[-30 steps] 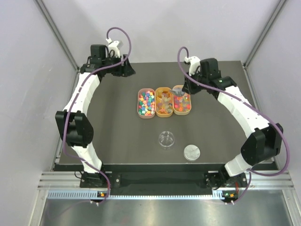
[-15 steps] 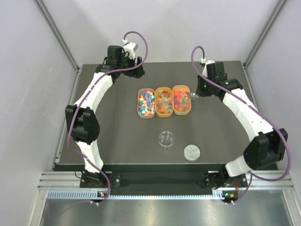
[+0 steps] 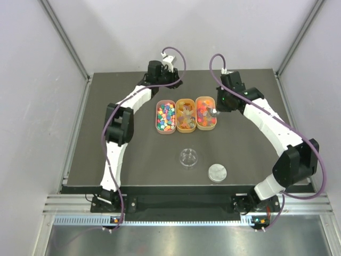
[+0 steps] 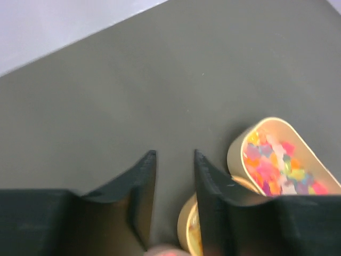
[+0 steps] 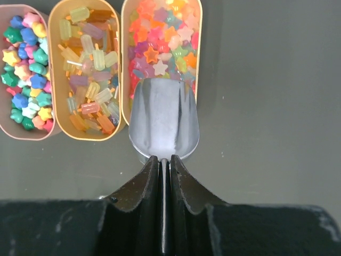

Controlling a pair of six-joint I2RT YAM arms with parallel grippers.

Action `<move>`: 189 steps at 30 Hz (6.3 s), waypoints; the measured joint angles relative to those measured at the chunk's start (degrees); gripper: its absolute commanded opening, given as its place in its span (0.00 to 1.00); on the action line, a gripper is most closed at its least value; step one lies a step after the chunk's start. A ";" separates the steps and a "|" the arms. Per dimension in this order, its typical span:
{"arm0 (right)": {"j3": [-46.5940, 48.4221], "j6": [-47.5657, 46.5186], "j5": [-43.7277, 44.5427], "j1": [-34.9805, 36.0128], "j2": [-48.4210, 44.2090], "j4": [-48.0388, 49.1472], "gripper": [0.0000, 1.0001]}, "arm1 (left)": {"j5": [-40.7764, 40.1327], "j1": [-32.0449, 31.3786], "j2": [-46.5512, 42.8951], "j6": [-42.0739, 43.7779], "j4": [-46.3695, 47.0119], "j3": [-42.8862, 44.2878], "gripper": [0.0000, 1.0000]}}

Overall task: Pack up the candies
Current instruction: Scoop the fake candies from the storage box, then place the fake candies in the packing bottle.

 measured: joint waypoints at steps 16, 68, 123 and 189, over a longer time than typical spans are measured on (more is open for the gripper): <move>1.90 6.16 -1.14 0.94 6.71 -4.63 0.00 | 0.15 -5.84 18.64 -4.15 13.35 20.59 0.00; -1.66 5.79 1.49 4.11 8.59 -0.63 0.00 | 11.91 -8.72 25.53 -15.02 18.53 18.01 0.00; -6.62 -0.31 -4.98 0.44 18.03 8.44 0.00 | 20.63 -9.55 22.99 -22.18 25.07 11.85 0.42; -20.00 -88.80 -24.30 8.81 -19.85 -21.66 0.00 | 3.13 13.00 -26.05 6.23 -6.43 -28.89 0.56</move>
